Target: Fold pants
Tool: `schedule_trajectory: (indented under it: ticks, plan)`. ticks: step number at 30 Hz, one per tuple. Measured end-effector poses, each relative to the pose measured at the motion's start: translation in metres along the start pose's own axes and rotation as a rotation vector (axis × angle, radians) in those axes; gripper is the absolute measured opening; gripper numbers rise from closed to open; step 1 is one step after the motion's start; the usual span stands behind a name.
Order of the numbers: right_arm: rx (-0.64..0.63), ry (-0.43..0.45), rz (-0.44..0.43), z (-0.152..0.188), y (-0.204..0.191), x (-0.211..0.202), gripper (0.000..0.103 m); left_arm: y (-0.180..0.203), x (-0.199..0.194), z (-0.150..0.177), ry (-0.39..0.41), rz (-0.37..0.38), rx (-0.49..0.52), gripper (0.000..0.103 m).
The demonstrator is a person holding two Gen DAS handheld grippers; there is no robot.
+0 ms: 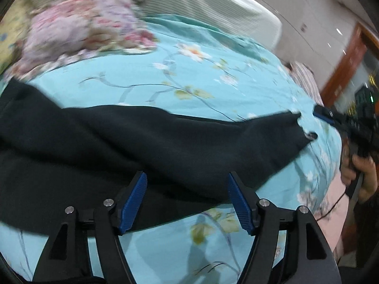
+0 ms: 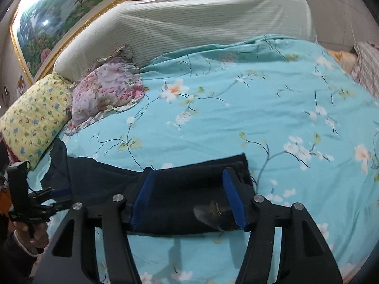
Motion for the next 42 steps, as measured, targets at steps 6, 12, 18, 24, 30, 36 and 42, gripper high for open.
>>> schedule_trajectory:
  ticks: [6, 12, 18, 24, 30, 36, 42]
  plan:
    - [0.002, -0.018, -0.093, 0.003, -0.03, 0.011, 0.061, -0.056, -0.02, -0.013, 0.033, -0.108, -0.145, 0.072]
    - [-0.029, -0.057, -0.197, 0.014, -0.073, 0.028, 0.061, -0.098, -0.028, -0.03, 0.043, -0.211, -0.239, 0.073]
    - [-0.076, -0.096, -0.304, 0.024, -0.124, 0.046, 0.061, -0.125, -0.029, -0.054, 0.047, -0.3, -0.282, 0.074]
    - [-0.156, -0.135, -0.429, 0.031, -0.179, 0.063, 0.061, -0.142, -0.027, -0.079, 0.047, -0.372, -0.29, 0.075]
    - [-0.23, -0.201, -0.547, 0.041, -0.229, 0.083, 0.061, -0.178, -0.039, -0.11, 0.075, -0.422, -0.232, 0.08]
    - [-0.291, -0.29, -0.638, 0.051, -0.271, 0.111, 0.061, -0.227, -0.029, -0.129, -0.007, -0.343, -0.115, 0.08]
    - [-0.316, -0.347, -0.654, 0.051, -0.296, 0.142, 0.061, -0.27, 0.001, -0.132, -0.107, -0.177, -0.085, 0.08]
Point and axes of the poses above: each gripper's, at about its wrist camera, not at the fingertips, and x roughly the way its jaws point, y to its right, z to its underside, the point moved 2 cm from there along x, roughly the way its jaws point, and after that the axes turned 10 degrees about y, right-handed, at the moved point
